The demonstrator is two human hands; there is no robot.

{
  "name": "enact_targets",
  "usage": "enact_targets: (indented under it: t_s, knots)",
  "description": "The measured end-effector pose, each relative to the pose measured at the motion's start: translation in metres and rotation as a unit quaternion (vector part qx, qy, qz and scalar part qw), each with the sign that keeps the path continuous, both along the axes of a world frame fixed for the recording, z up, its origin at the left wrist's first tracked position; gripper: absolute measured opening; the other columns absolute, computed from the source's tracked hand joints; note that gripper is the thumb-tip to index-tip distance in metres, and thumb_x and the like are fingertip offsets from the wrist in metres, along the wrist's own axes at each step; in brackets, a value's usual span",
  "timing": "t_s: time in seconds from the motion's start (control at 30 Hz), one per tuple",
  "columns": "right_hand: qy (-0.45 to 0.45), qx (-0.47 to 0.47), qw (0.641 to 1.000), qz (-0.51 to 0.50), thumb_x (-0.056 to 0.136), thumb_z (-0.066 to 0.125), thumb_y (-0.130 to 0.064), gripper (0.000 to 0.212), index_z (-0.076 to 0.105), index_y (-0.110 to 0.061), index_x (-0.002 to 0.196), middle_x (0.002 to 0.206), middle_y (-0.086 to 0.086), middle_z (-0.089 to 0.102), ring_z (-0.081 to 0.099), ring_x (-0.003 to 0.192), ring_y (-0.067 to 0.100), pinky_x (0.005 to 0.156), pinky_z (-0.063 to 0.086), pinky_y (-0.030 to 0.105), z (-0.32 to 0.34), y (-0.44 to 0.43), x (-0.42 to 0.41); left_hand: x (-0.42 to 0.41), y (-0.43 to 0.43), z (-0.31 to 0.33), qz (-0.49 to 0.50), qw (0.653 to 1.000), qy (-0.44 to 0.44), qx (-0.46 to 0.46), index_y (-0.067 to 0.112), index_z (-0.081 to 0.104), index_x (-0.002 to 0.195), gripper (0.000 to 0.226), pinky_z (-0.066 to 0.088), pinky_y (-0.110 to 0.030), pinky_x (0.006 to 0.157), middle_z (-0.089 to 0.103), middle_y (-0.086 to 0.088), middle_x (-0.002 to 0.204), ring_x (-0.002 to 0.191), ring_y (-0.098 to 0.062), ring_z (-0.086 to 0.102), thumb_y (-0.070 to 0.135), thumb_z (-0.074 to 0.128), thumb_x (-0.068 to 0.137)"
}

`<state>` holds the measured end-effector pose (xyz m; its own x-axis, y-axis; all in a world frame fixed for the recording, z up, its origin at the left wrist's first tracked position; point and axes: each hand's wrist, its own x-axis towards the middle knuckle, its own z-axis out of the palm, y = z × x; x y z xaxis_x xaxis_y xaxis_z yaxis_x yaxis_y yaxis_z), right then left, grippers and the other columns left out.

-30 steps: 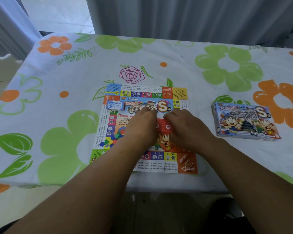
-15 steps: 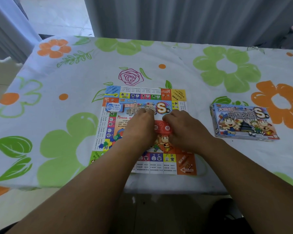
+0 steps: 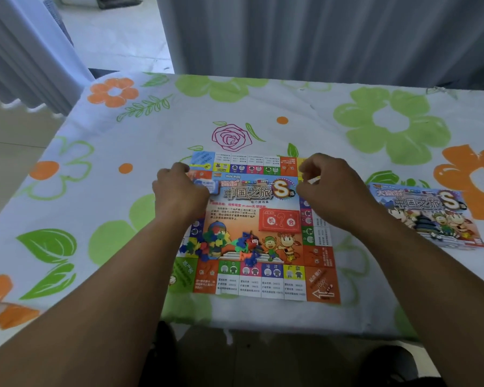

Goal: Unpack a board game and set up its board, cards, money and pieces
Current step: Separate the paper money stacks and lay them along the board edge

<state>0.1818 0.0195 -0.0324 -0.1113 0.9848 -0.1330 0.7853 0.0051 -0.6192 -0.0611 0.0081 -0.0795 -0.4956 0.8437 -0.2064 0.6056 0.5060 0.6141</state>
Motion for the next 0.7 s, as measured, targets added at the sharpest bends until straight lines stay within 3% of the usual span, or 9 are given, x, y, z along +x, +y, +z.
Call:
enact_targets:
  t_s: [0.1,0.17,0.27,0.37,0.7]
  knots:
    - [0.002,-0.019,1.0,0.018,0.089,0.065,-0.023,0.016,0.056,-0.021,0.103,0.106,-0.003,0.061,0.059,0.086,0.018,0.067,0.042,0.031,-0.005,-0.004,-0.008,-0.002,0.004,-0.002,0.052,0.994,-0.093,0.0,0.013,0.055,0.106,0.022,0.057,-0.049,0.084,0.063,-0.009,0.109,0.097,-0.03,0.065,0.013,0.058,0.084]
    - [0.003,-0.031,0.999,0.033,0.09,0.064,-0.022,0.017,0.056,-0.021,0.106,0.106,-0.004,0.061,0.059,0.083,0.015,0.066,0.047,0.032,-0.008,-0.007,-0.014,-0.003,0.008,-0.003,0.062,0.993,-0.099,-0.004,0.013,0.054,0.096,0.016,0.059,-0.048,0.08,0.066,-0.008,0.101,0.088,-0.029,0.067,0.018,0.062,0.083]
    - [0.004,-0.045,0.998,0.048,0.091,0.062,-0.021,0.02,0.056,-0.02,0.111,0.108,-0.003,0.06,0.059,0.082,0.011,0.067,0.05,0.032,-0.011,-0.01,-0.021,-0.002,0.013,-0.011,0.052,0.996,-0.076,-0.022,0.014,0.059,0.1,0.042,0.059,-0.045,0.079,0.067,-0.007,0.101,0.088,-0.03,0.068,0.04,0.07,0.07]
    - [0.004,-0.051,0.997,0.054,0.092,0.062,-0.021,0.021,0.056,-0.02,0.113,0.111,-0.003,0.059,0.061,0.09,0.016,0.072,0.054,0.035,-0.012,-0.011,-0.026,-0.004,0.019,-0.026,0.044,0.997,-0.044,-0.035,0.017,0.066,0.098,0.062,0.059,-0.046,0.079,0.067,-0.007,0.1,0.09,-0.03,0.067,0.057,0.066,0.051]
    - [-0.007,-0.052,0.996,0.074,0.094,0.061,-0.023,0.02,0.054,-0.023,0.112,0.114,-0.003,0.058,0.059,0.096,0.016,0.07,0.051,0.031,-0.016,-0.01,-0.033,0.001,0.024,-0.026,0.024,0.997,-0.017,-0.069,0.014,0.063,0.103,0.055,0.056,-0.044,0.084,0.065,-0.01,0.108,0.1,-0.032,0.062,0.05,0.081,0.066]
